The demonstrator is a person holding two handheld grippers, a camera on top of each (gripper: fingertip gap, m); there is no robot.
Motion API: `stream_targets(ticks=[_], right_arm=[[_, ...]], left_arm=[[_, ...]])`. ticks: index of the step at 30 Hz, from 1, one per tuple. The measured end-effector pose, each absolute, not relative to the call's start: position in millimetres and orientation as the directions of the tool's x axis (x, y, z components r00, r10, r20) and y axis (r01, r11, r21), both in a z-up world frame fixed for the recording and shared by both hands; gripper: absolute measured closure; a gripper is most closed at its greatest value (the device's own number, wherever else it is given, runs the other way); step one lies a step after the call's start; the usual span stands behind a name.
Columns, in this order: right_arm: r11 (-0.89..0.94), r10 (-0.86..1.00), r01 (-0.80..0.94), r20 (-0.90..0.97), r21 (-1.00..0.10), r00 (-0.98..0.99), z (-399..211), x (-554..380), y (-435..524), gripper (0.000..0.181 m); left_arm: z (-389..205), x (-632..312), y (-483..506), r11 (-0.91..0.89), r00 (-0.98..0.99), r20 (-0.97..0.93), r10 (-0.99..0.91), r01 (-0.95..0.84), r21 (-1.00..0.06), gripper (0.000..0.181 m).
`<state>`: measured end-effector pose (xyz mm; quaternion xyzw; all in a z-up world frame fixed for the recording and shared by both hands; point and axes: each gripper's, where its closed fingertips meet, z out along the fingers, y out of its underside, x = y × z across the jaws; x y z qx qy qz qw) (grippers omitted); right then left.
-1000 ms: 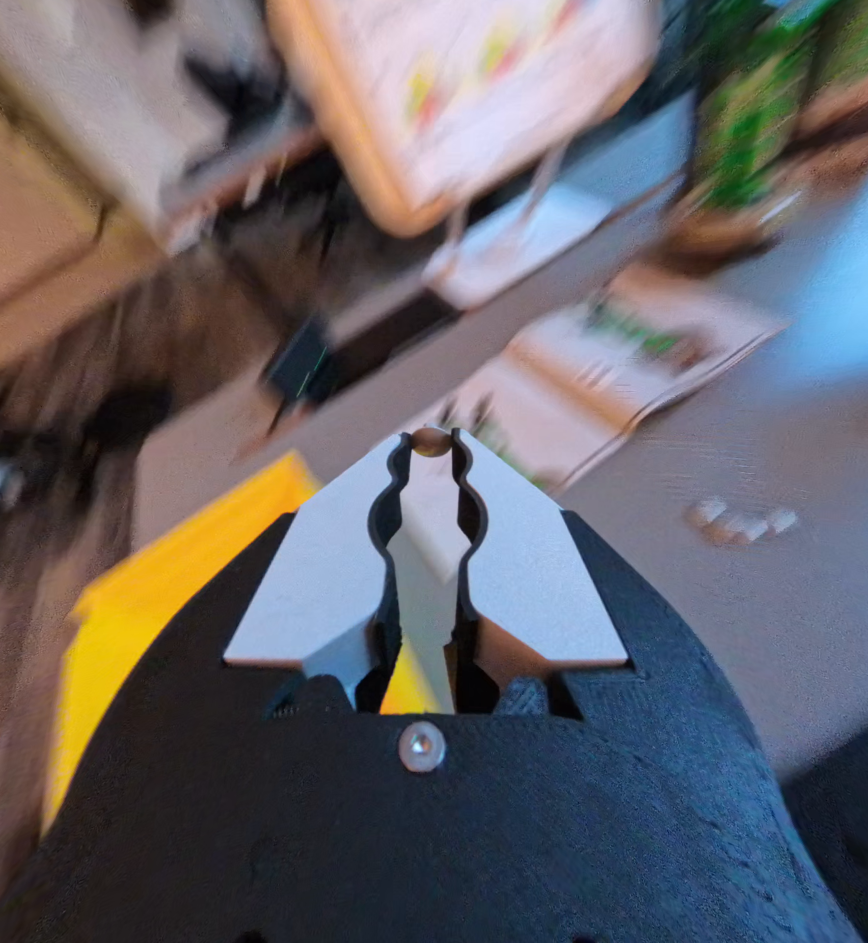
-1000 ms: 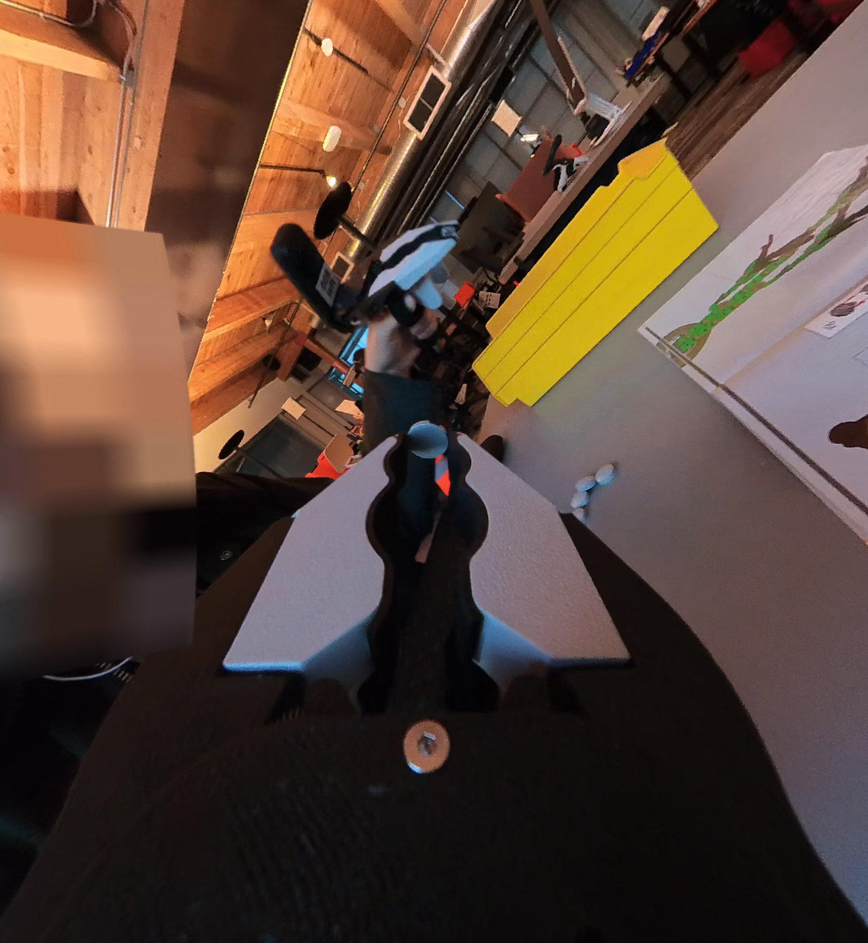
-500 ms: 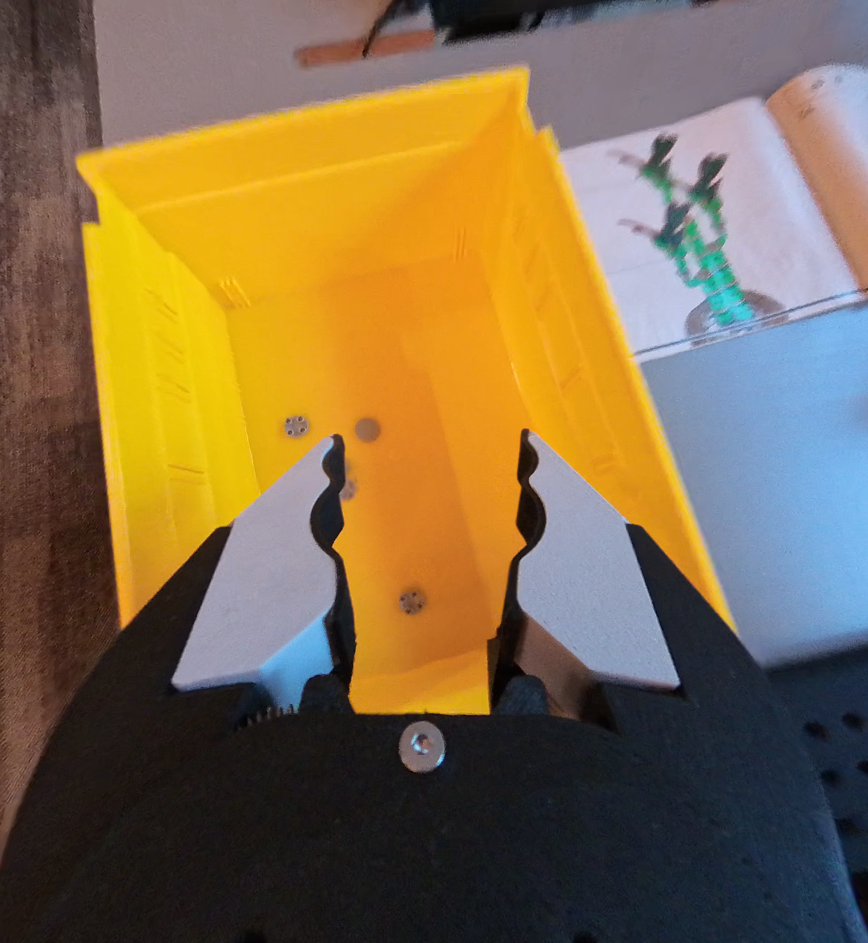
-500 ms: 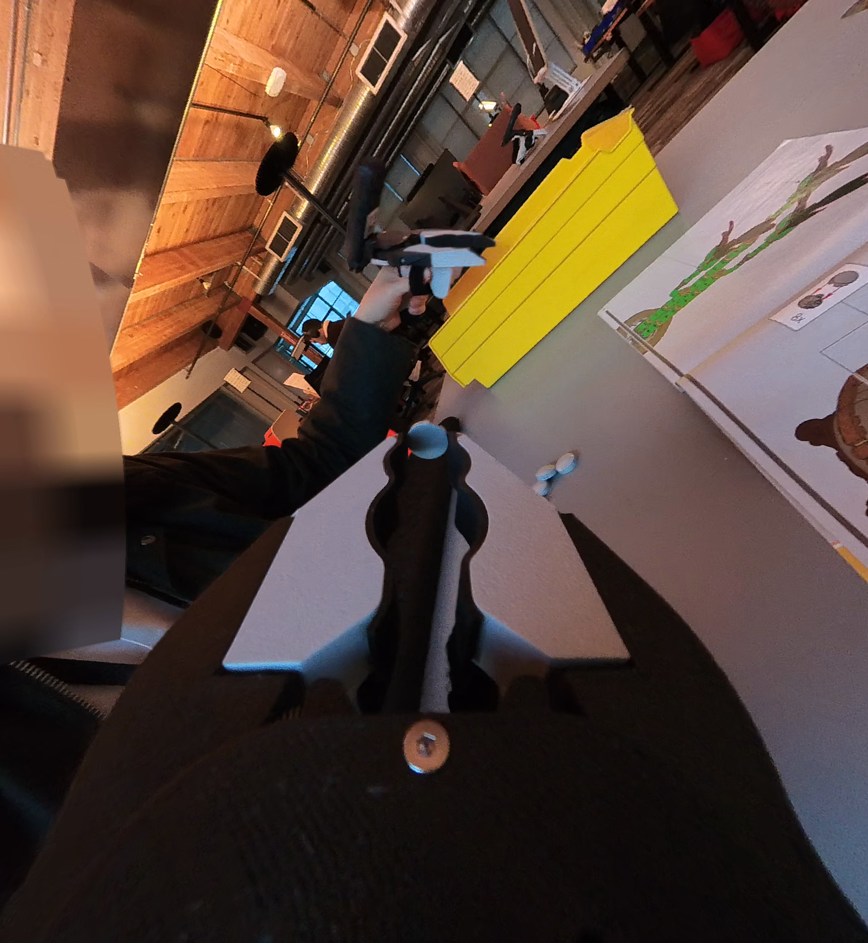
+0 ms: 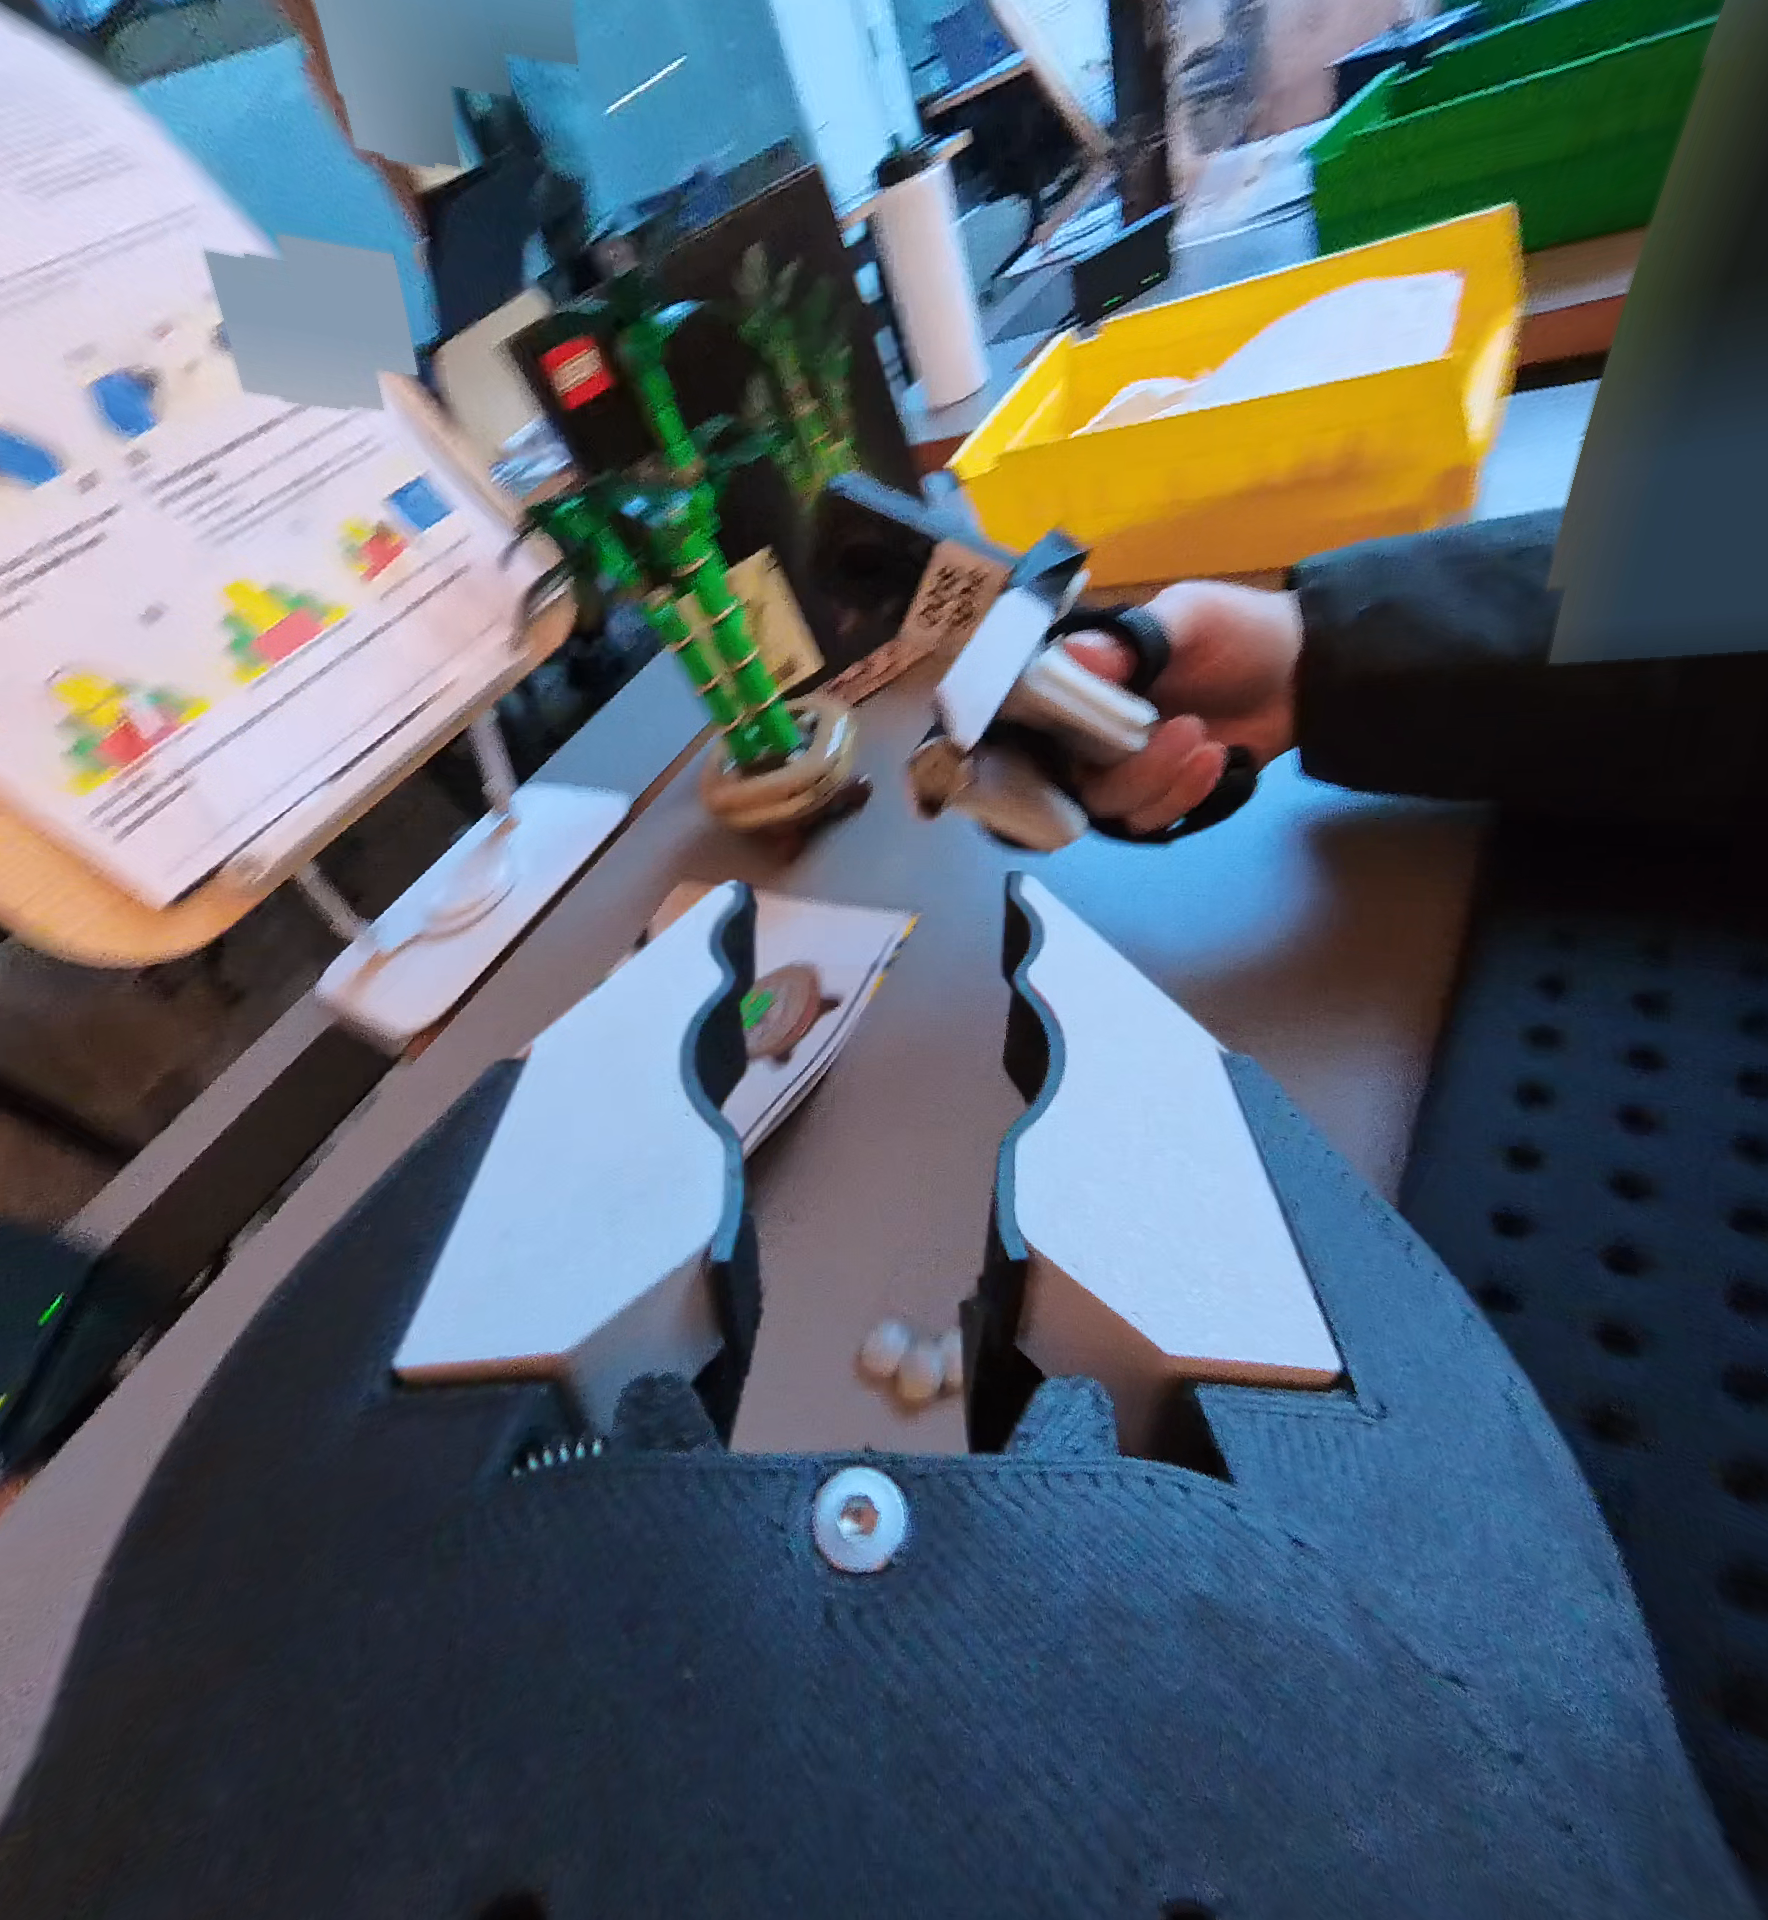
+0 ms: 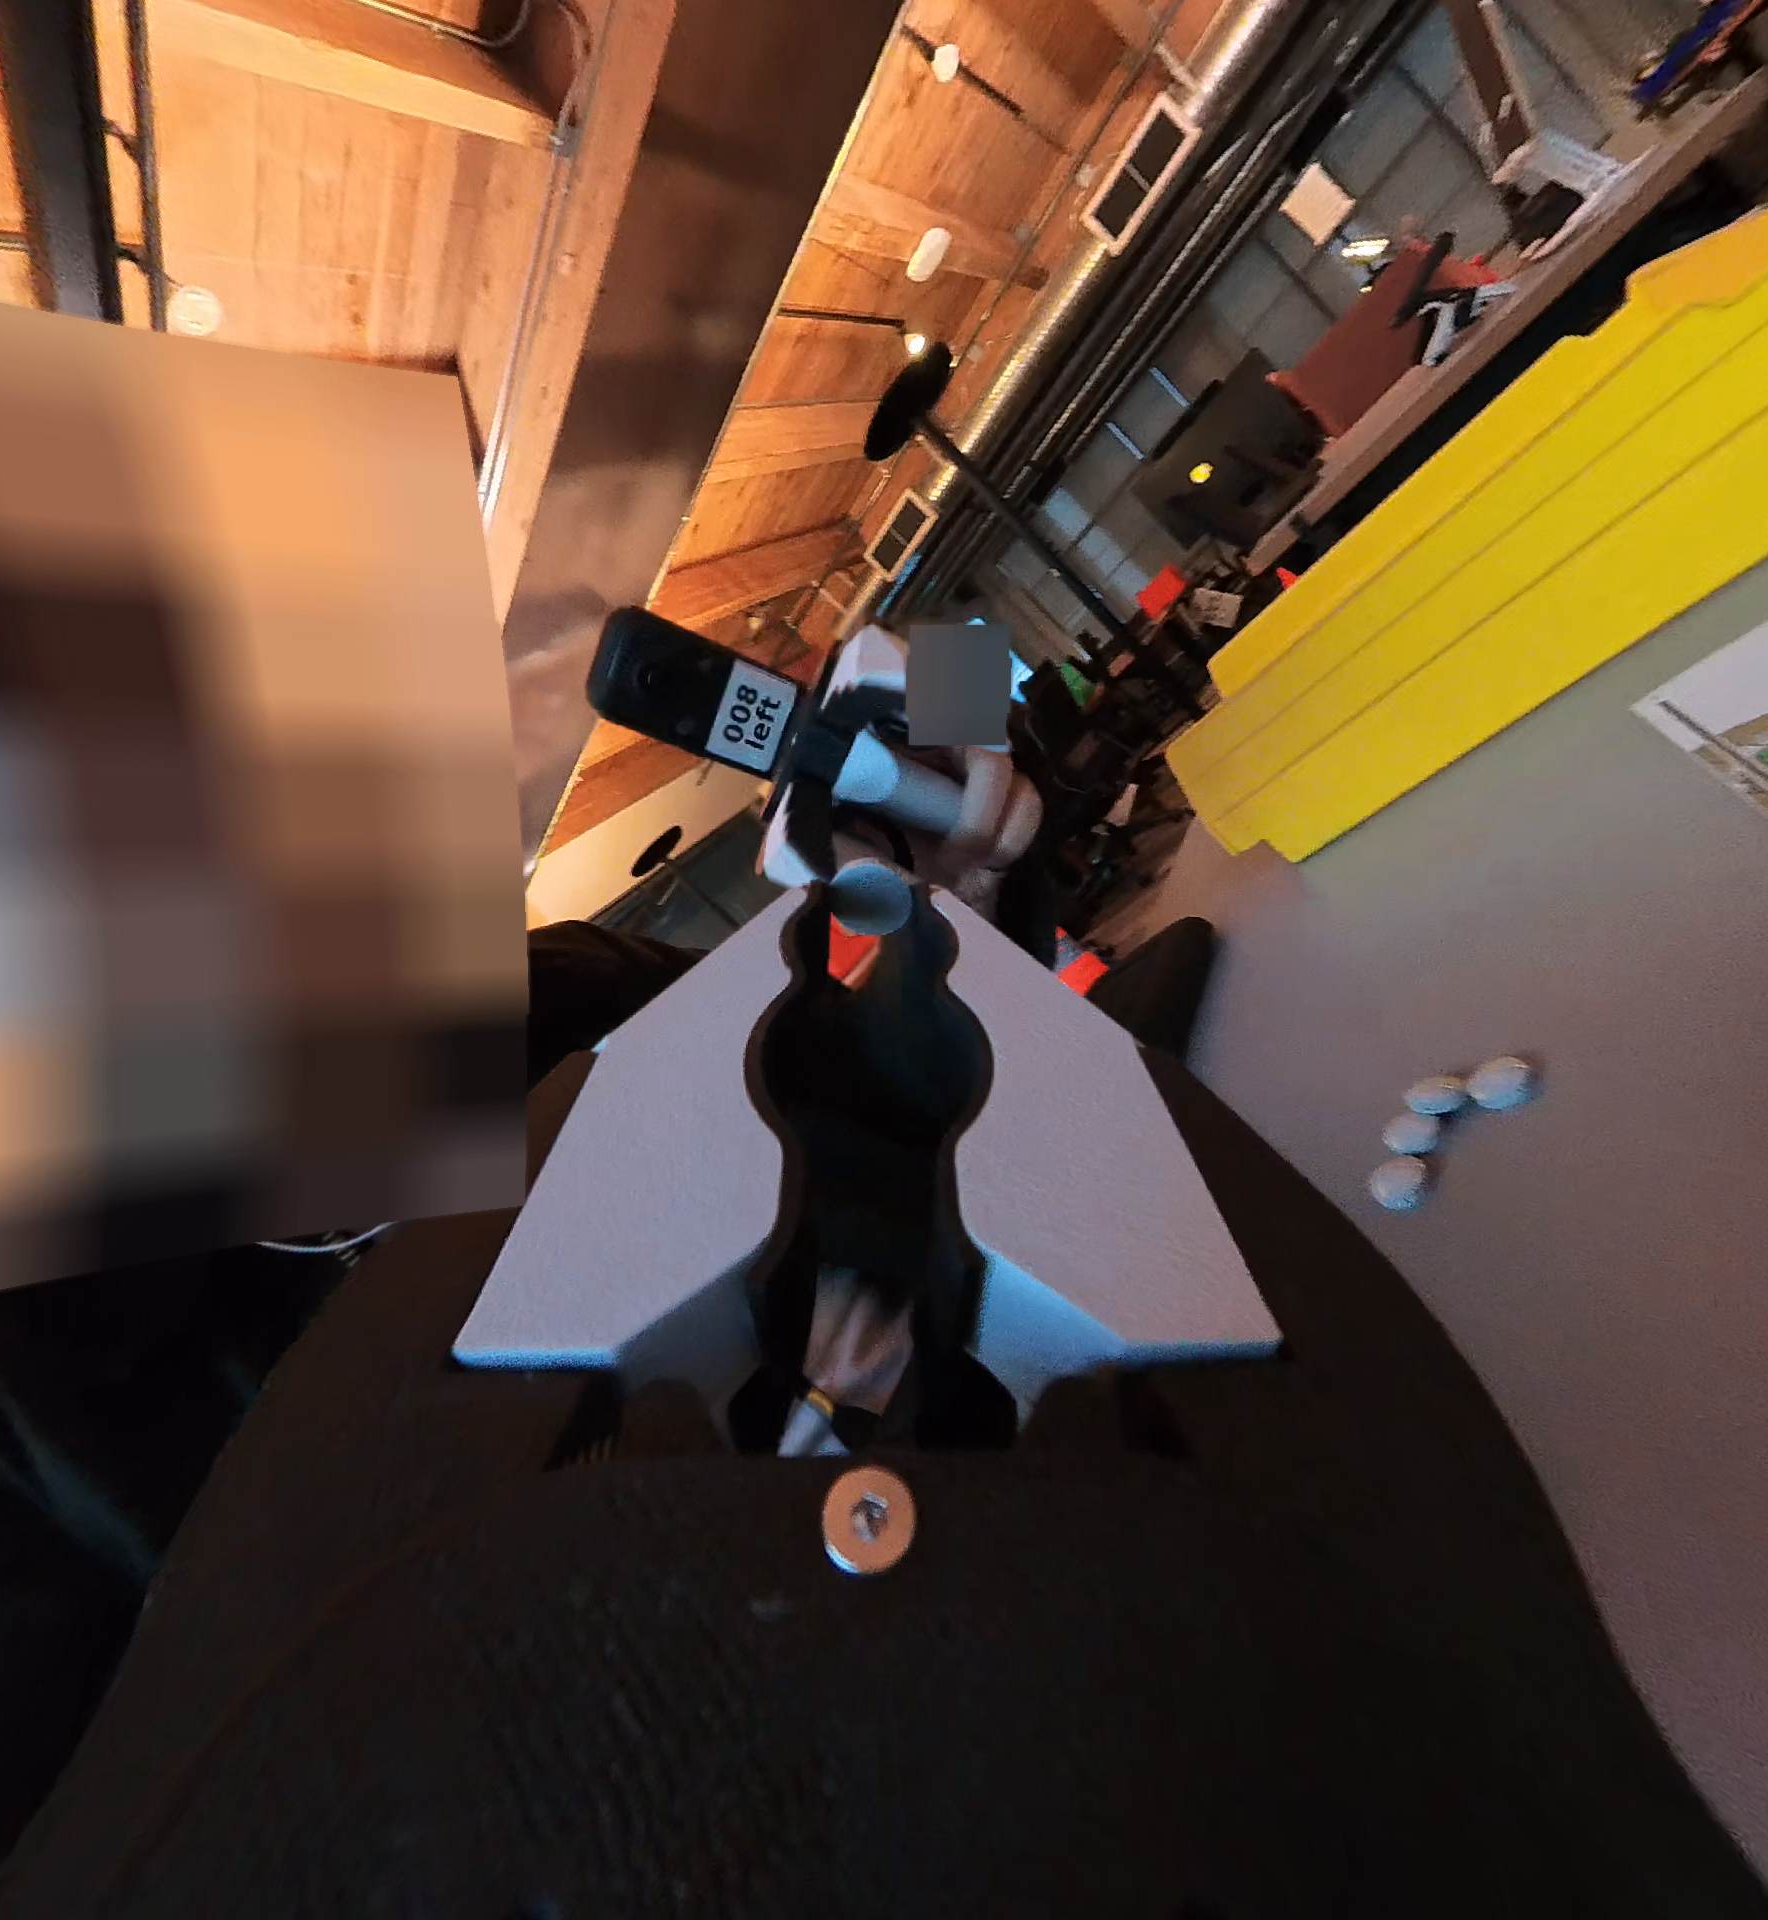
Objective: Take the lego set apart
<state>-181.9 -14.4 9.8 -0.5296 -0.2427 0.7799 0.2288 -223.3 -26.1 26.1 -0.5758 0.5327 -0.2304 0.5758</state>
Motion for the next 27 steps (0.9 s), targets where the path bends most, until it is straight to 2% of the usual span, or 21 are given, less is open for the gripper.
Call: stream_targets(ticks=[4,8,10,13,16,19,21,24,26,27], right_arm=[[-0.786,0.595,-0.079,-0.716,-0.613,-0.367,12.5,-181.3,-19.7,0.167],[-0.793,0.573,-0.038,-0.724,-0.608,-0.384,11.2,-183.1,-25.8,0.167],[-0.790,0.572,-0.025,-0.723,-0.612,-0.388,11.0,-184.5,-28.4,0.167],[-0.792,0.568,-0.022,-0.722,-0.610,-0.396,12.3,-184.8,-29.4,0.167],[-0.785,0.579,-0.023,-0.721,-0.619,-0.380,9.8,-187.0,-28.6,0.167],[-0.791,0.586,-0.053,-0.730,-0.610,-0.353,7.8,-187.3,-22.1,0.155],[-0.795,0.591,-0.083,-0.734,-0.601,-0.334,7.8,-184.2,-15.7,0.151],[-0.796,0.601,-0.120,-0.751,-0.593,-0.275,2.8,-179.5,-3.6,0.151],[-0.800,0.598,-0.133,-0.760,-0.585,-0.256,1.6,-177.7,1.3,0.153],[-0.796,0.605,-0.130,-0.761,-0.592,-0.233,-1.5,-178.6,3.1,0.153]], left_arm=[[9.3,-180.6,-24.5,0.326,0.241,-0.447,-0.862,-0.411,-0.851,0.140],[10.3,-164.6,-23.2,0.379,0.219,-0.484,-0.847,-0.388,-0.840,0.155],[6.1,-161.9,-21.7,0.378,0.203,-0.483,-0.852,-0.401,-0.834,0.154],[4.8,-160.7,-25.8,0.376,0.176,-0.465,-0.868,-0.379,-0.845,0.167],[2.4,-163.1,-25.8,0.368,0.174,-0.456,-0.873,-0.378,-0.849,0.167],[6.4,-174.4,-25.8,0.319,0.207,-0.397,-0.894,-0.327,-0.890,0.167],[8.8,-203.6,-11.5,0.293,0.295,-0.406,-0.865,-0.359,-0.886,0.167],[23.8,-305.2,31.8,0.248,0.505,-0.517,-0.691,-0.506,-0.826,0.167],[27.9,-394.7,57.1,0.076,0.625,-0.482,-0.614,-0.561,-0.824,0.167],[16.4,-440.0,67.4,-0.067,0.671,-0.435,-0.600,-0.585,-0.808,0.168]])
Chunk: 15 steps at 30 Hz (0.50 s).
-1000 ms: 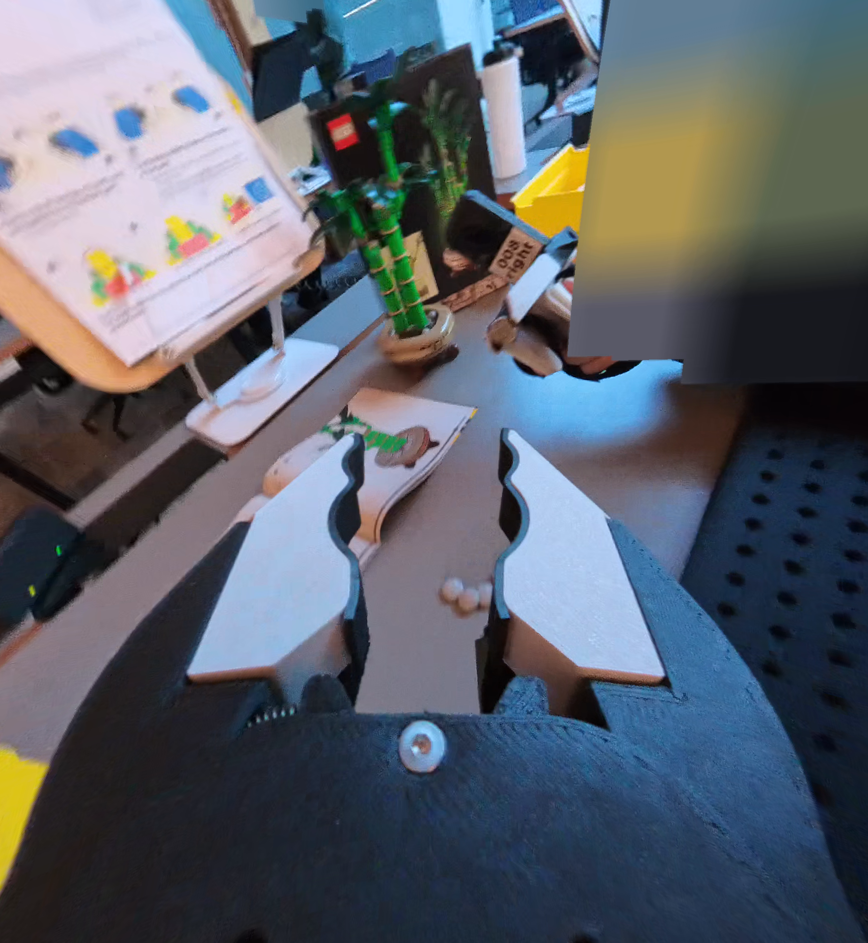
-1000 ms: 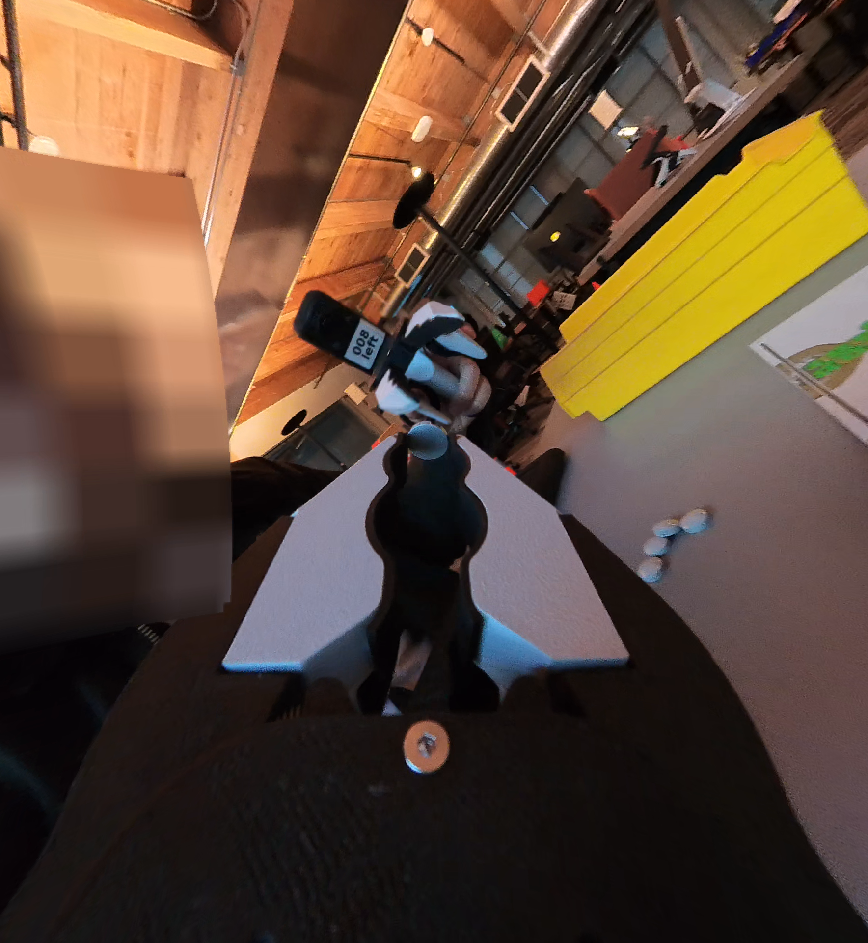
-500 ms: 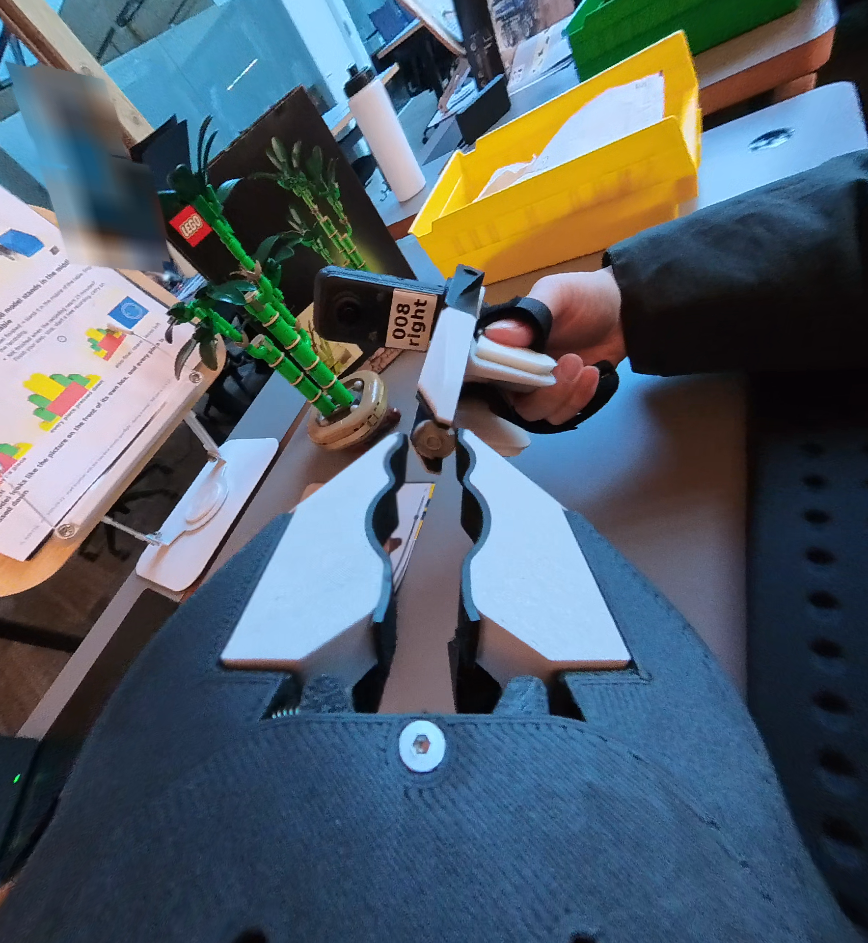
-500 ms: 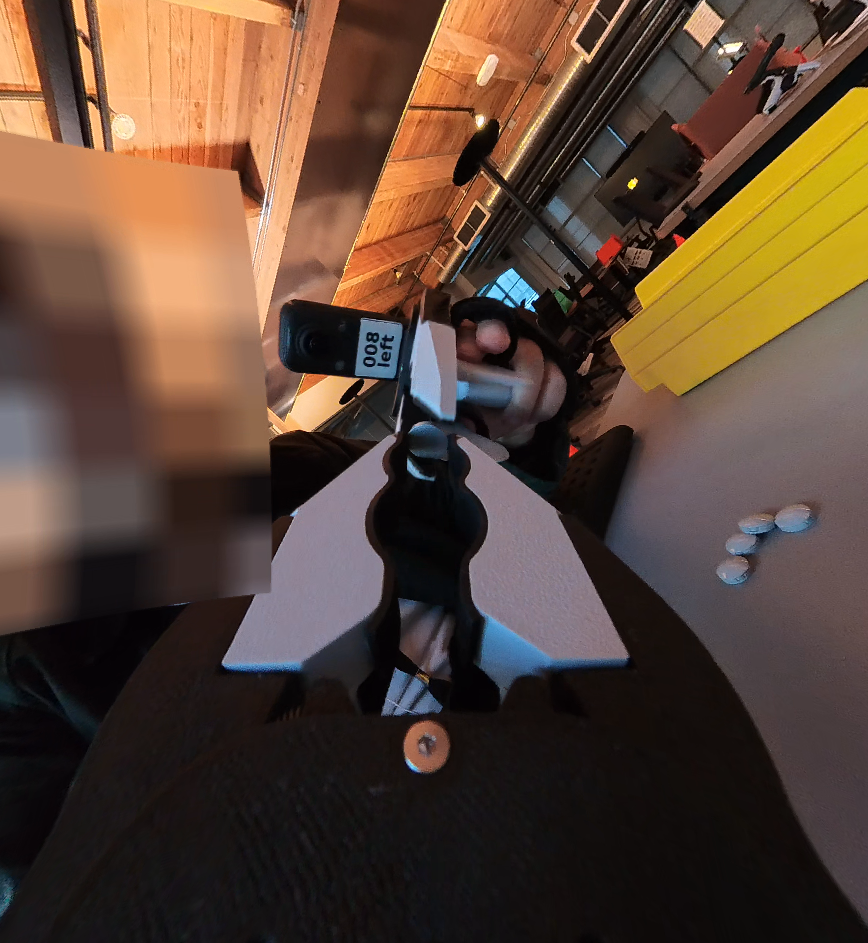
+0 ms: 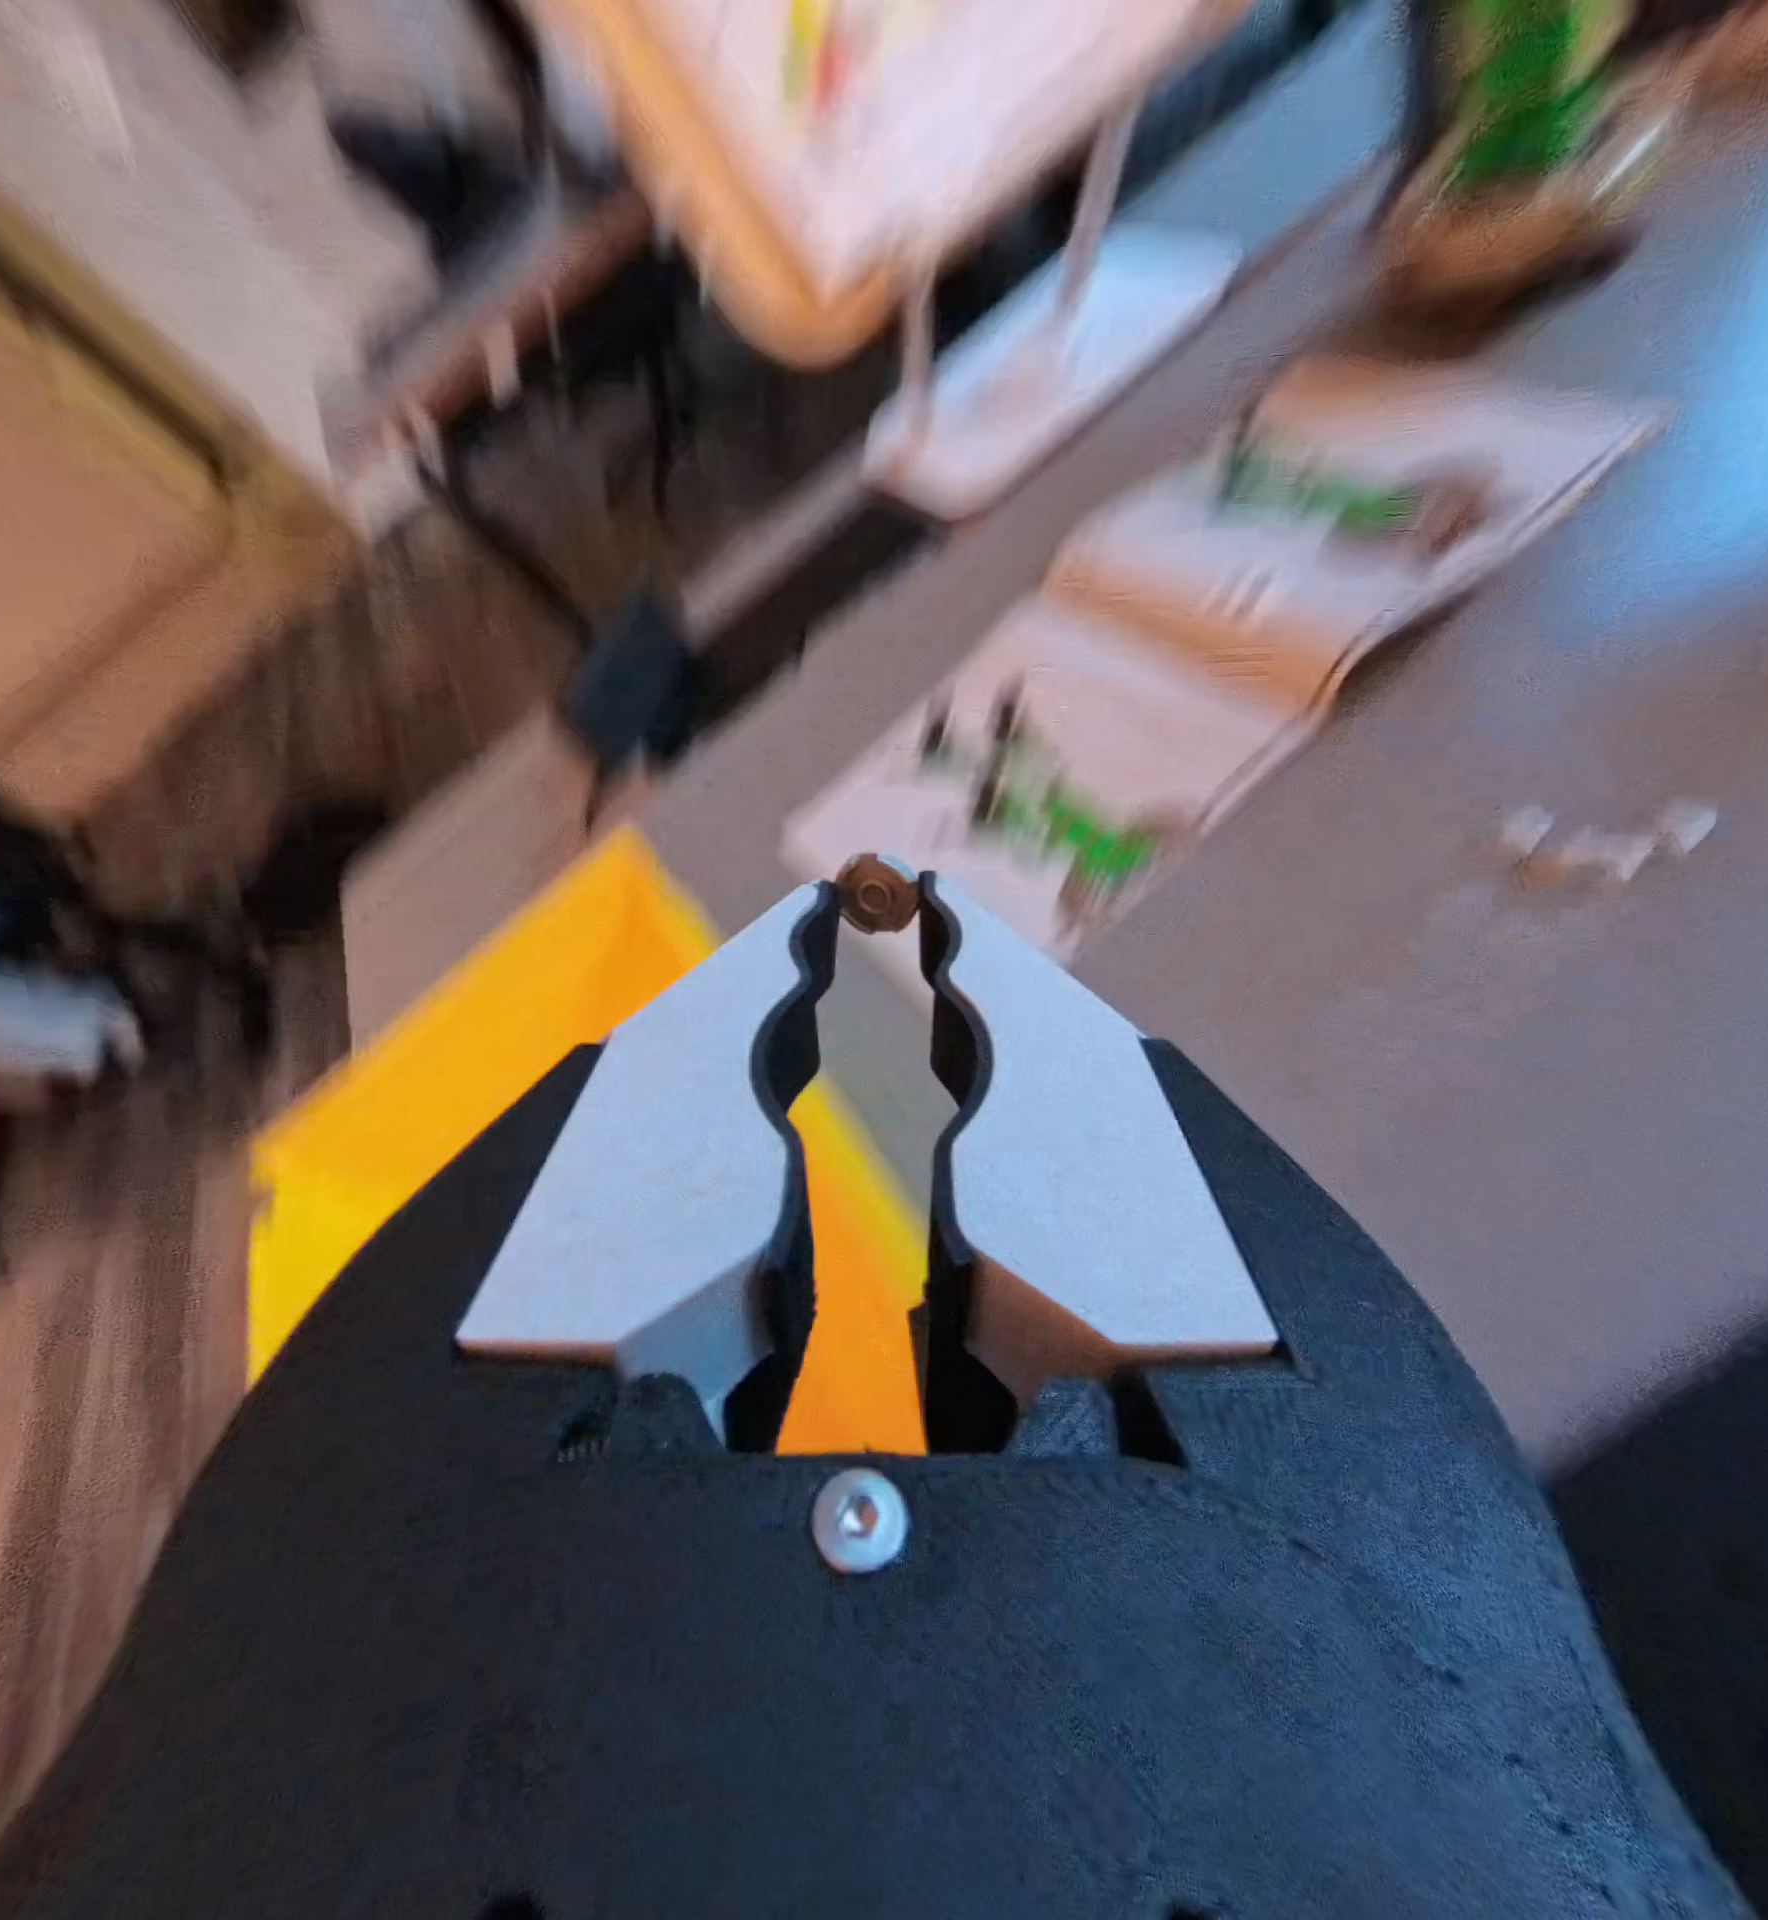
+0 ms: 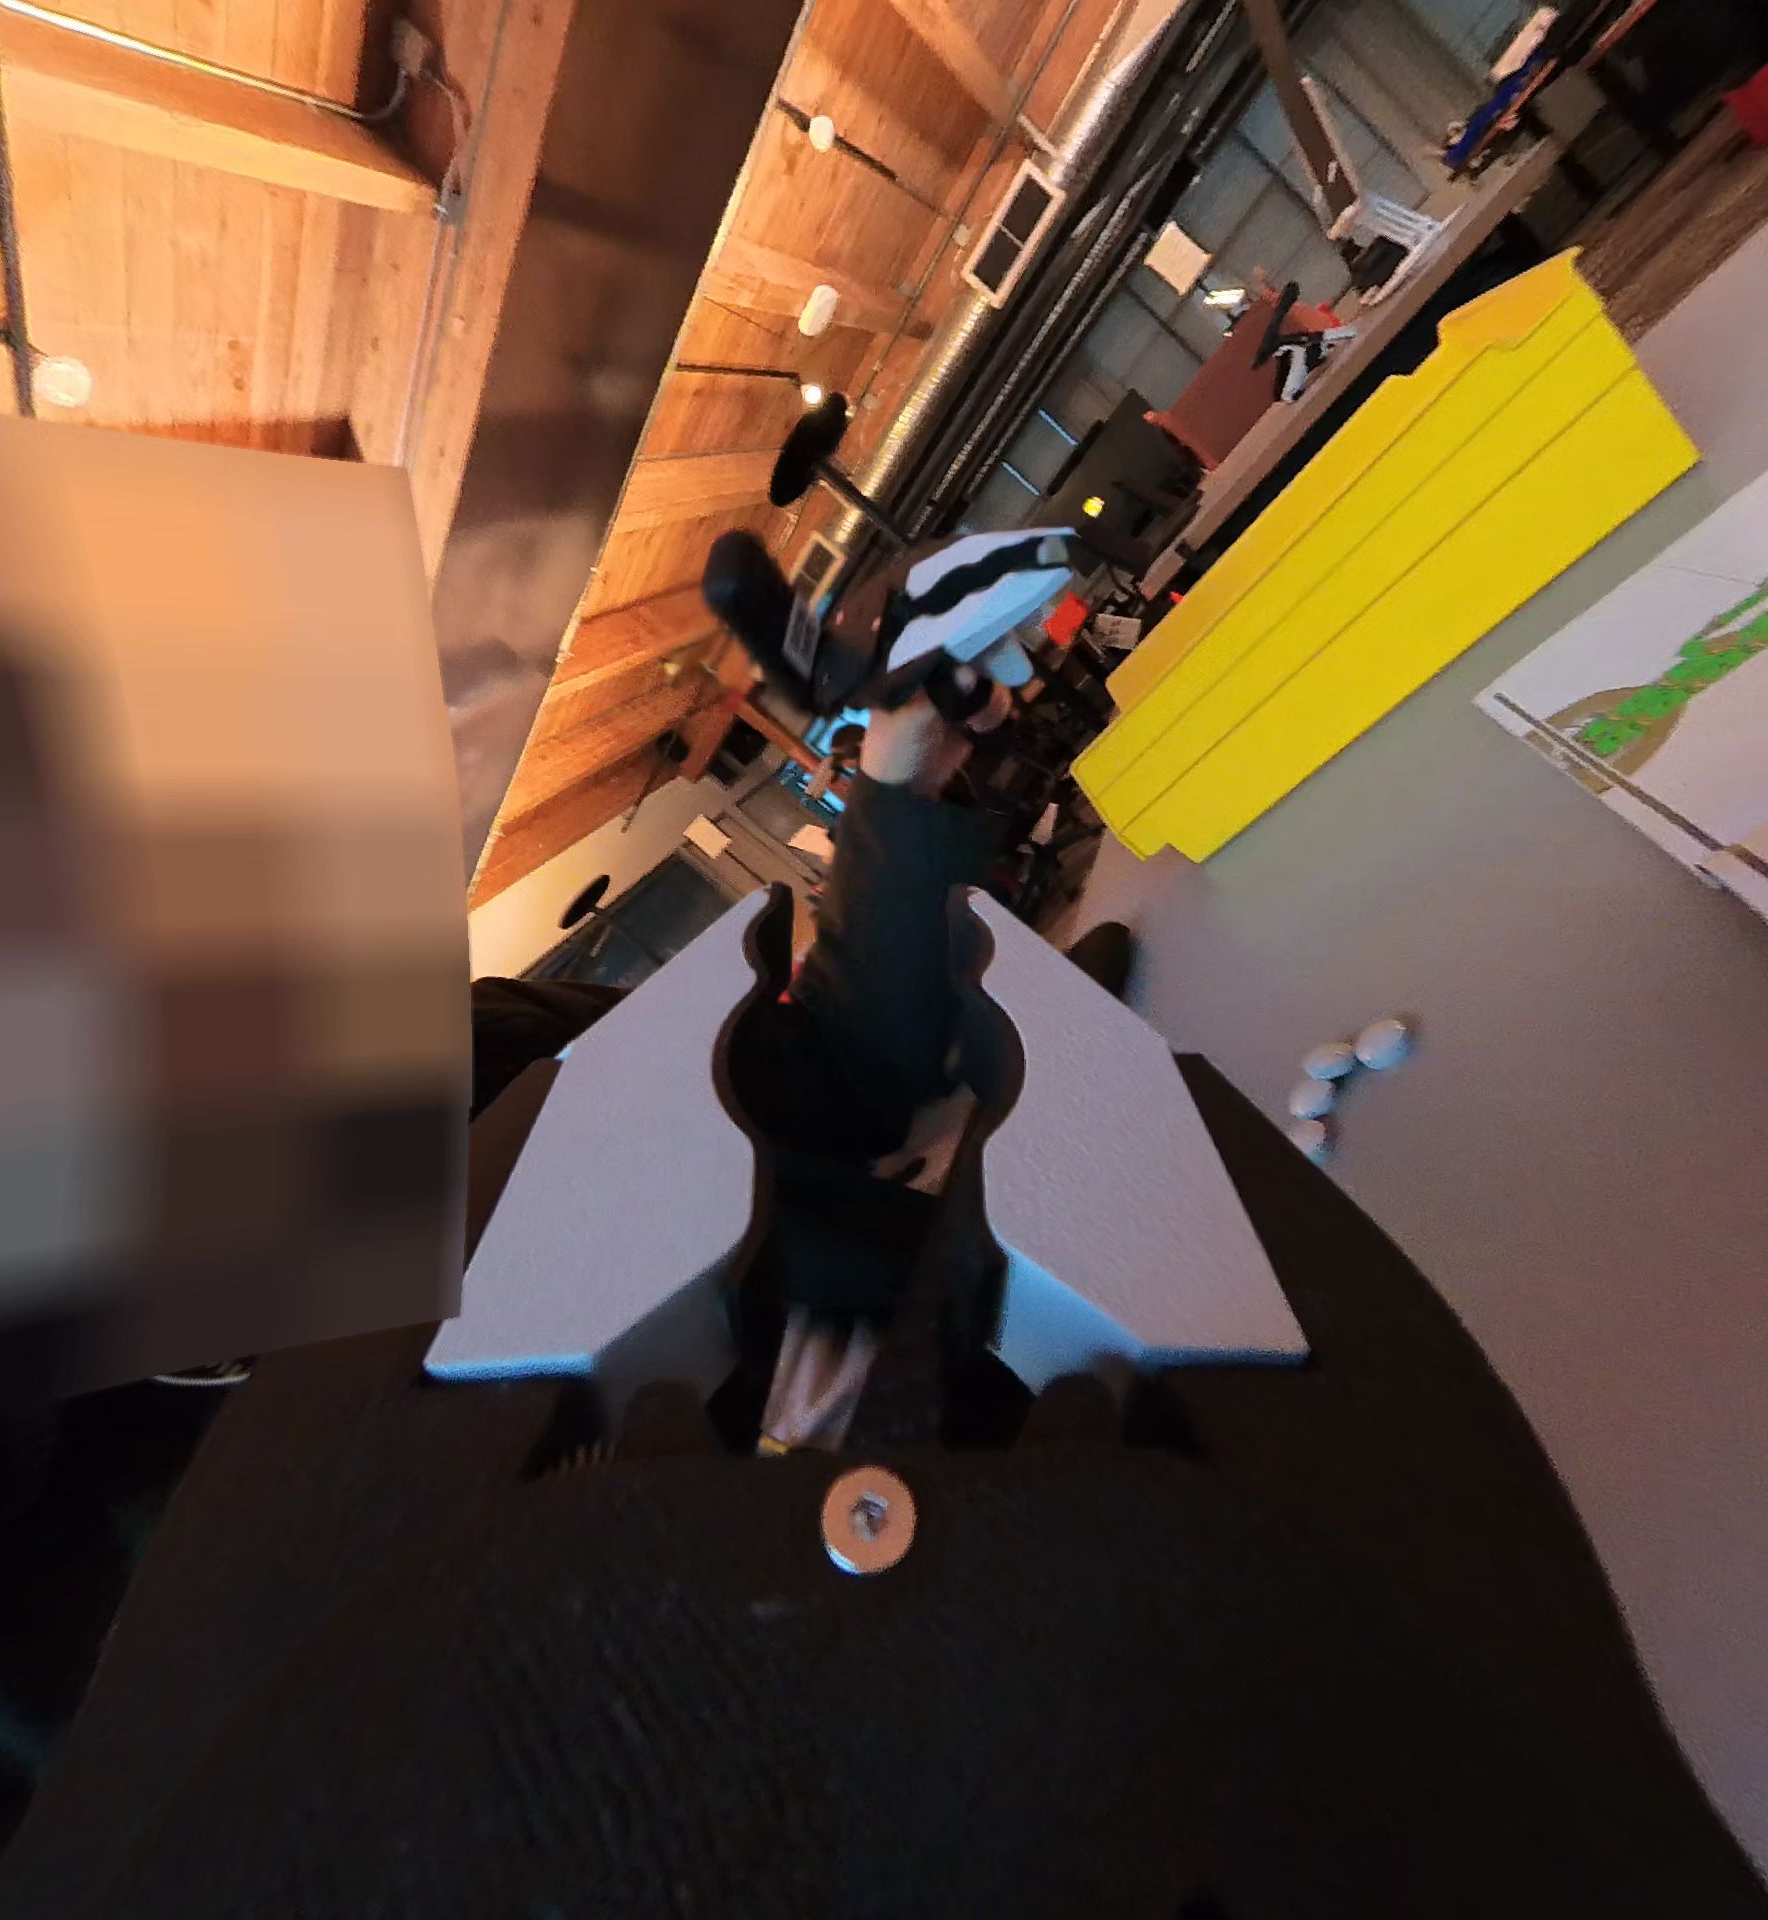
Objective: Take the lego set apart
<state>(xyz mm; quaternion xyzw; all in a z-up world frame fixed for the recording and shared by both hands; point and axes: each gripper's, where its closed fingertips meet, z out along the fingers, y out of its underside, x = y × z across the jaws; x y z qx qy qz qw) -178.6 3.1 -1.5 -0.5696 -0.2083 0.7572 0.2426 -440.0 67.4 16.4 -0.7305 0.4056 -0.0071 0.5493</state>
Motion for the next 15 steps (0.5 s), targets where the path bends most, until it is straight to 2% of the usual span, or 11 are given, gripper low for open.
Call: stream_targets(ticks=[2,4,7,10,12,15], right_arm=[[-0.786,0.617,-0.100,-0.766,-0.610,-0.182,-11.8,-183.4,4.6,0.152],[-0.789,0.612,-0.061,-0.773,-0.611,-0.166,-19.7,-189.4,1.4,0.153],[-0.785,0.615,-0.039,-0.772,-0.618,-0.159,-23.9,-194.5,-2.6,0.153],[-0.780,0.625,-0.059,-0.768,-0.623,-0.139,-25.1,-192.3,2.1,0.153],[-0.785,0.620,-0.084,-0.773,-0.614,-0.138,-24.5,-188.0,6.8,0.153],[-0.783,0.622,-0.125,-0.772,-0.610,-0.129,-22.2,-180.9,14.6,0.155]], left_arm=[[-21.1,-518.2,77.8,-0.364,0.751,-0.324,-0.575,-0.589,-0.721,0.167],[-53.2,-566.1,80.4,-0.516,0.793,-0.266,-0.549,-0.571,-0.638,0.167],[-74.8,-594.3,86.5,-0.581,0.831,-0.219,-0.511,-0.521,-0.625,0.159],[-83.7,-604.1,92.0,-0.620,0.856,-0.175,-0.487,-0.480,-0.621,0.129],[-79.1,-606.7,96.2,-0.618,0.869,-0.161,-0.468,-0.452,-0.643,0.125],[-50.1,-589.1,96.3,-0.551,0.885,-0.085,-0.457,-0.357,-0.755,0.128]])
